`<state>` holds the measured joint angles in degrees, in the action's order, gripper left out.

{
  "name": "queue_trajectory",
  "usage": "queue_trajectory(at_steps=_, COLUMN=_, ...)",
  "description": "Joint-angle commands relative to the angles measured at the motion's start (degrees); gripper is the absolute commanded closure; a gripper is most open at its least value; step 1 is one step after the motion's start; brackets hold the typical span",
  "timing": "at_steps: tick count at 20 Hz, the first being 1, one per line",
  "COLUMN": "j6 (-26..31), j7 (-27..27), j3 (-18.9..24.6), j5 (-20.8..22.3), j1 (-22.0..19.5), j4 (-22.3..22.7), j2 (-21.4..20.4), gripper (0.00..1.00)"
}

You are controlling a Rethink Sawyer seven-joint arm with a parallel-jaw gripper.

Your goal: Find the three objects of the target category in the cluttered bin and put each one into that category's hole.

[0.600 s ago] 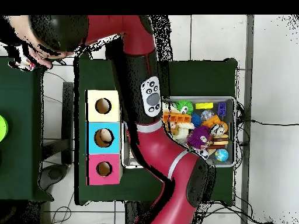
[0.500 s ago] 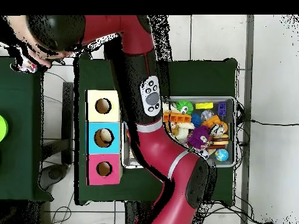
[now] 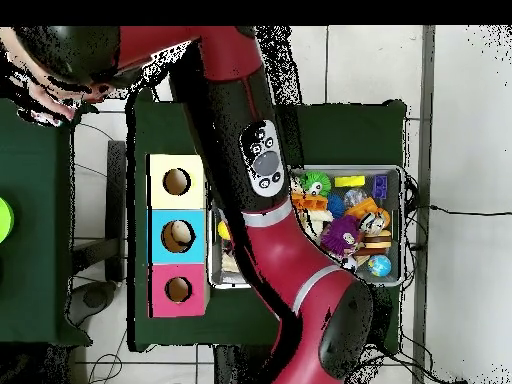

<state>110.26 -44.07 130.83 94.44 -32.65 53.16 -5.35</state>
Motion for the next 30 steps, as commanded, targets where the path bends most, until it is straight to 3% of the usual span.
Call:
queue_trajectory(at_steps=1, j6=7.34, j7=-9.93, j3=-13.54, j5=-3.25, j1=6.20, j4=-21.50, j2=-10.21, gripper=1.00)
queue_trajectory(at_steps=3, j6=7.77, j7=-4.34, j3=-14.77, j5=-1.87, j1=7.92, j4=-26.96, j2=-11.43, gripper=1.00)
queue_trajectory(at_steps=8, j6=8.22, j7=2.89, j3=-15.91, j5=-0.52, j1=10.02, j4=-34.28, j2=-12.32, gripper=1.00)
queue_trajectory(at_steps=15, j6=8.43, j7=10.24, j3=-15.59, j5=4.26, j1=11.77, j4=-39.76, j2=-13.42, gripper=1.00)
queue_trajectory(at_steps=30, j6=8.76, j7=19.65, j3=-7.68, j5=14.43, j1=11.90, j4=-46.05, j2=-12.39, gripper=1.00)
